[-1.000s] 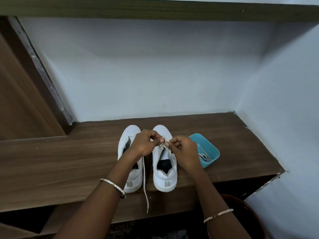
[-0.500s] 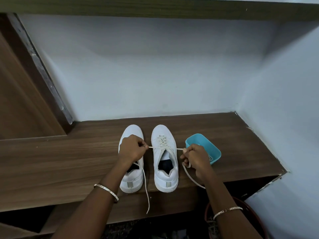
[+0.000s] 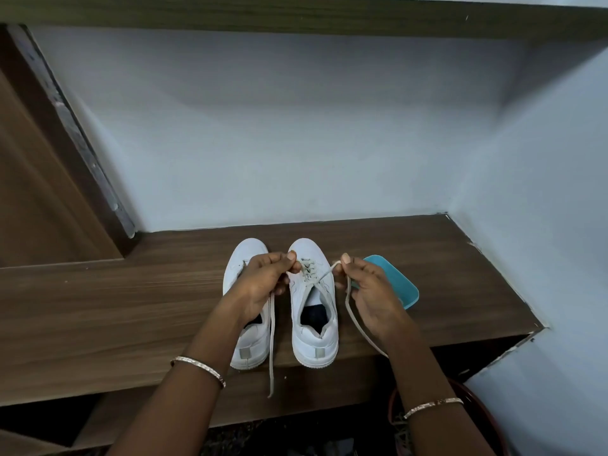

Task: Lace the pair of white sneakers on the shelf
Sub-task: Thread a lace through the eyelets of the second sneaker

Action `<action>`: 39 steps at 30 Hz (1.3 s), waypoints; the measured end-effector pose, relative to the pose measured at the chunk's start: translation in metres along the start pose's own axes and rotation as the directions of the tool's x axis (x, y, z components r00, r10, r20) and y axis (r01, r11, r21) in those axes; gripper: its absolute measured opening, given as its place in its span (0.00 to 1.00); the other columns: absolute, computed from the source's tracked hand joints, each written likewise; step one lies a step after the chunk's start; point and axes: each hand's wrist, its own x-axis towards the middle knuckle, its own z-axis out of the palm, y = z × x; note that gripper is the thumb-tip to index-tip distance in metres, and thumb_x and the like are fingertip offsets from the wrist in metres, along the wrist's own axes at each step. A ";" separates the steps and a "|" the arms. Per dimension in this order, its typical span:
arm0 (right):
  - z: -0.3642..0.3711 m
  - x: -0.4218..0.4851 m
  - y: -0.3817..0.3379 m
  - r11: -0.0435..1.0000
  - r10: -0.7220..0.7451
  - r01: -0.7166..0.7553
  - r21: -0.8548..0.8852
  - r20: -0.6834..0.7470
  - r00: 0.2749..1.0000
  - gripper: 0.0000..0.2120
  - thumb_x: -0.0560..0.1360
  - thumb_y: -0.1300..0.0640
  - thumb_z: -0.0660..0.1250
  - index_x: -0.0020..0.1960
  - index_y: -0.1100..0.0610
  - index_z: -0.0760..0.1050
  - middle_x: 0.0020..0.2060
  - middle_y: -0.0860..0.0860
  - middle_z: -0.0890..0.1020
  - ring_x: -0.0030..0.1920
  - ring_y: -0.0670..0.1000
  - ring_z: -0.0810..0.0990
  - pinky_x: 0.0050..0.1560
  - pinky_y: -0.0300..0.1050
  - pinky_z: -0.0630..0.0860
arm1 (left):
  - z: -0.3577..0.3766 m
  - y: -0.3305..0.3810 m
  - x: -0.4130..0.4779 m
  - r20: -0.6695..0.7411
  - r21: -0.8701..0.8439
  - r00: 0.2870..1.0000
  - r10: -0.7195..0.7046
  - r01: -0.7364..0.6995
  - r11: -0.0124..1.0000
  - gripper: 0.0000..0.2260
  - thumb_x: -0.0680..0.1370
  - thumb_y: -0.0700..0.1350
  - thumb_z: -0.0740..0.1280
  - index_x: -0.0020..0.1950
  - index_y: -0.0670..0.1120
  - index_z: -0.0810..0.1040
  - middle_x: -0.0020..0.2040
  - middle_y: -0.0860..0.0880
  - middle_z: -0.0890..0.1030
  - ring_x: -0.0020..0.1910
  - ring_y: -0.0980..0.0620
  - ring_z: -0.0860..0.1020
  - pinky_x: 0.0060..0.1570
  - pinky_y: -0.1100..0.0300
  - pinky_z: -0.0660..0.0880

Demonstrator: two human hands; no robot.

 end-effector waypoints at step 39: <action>0.024 0.019 0.044 0.994 -0.097 0.100 0.038 -0.086 0.992 0.07 0.78 0.68 0.67 0.47 0.61 0.83 0.43 0.61 0.86 0.43 0.59 0.85 0.51 0.53 0.82 | 0.014 -0.022 0.028 0.175 -0.226 0.982 -0.070 0.110 0.968 0.13 0.74 0.34 0.72 0.57 0.41 0.77 0.40 0.40 0.81 0.28 0.53 0.76 0.24 0.66 0.69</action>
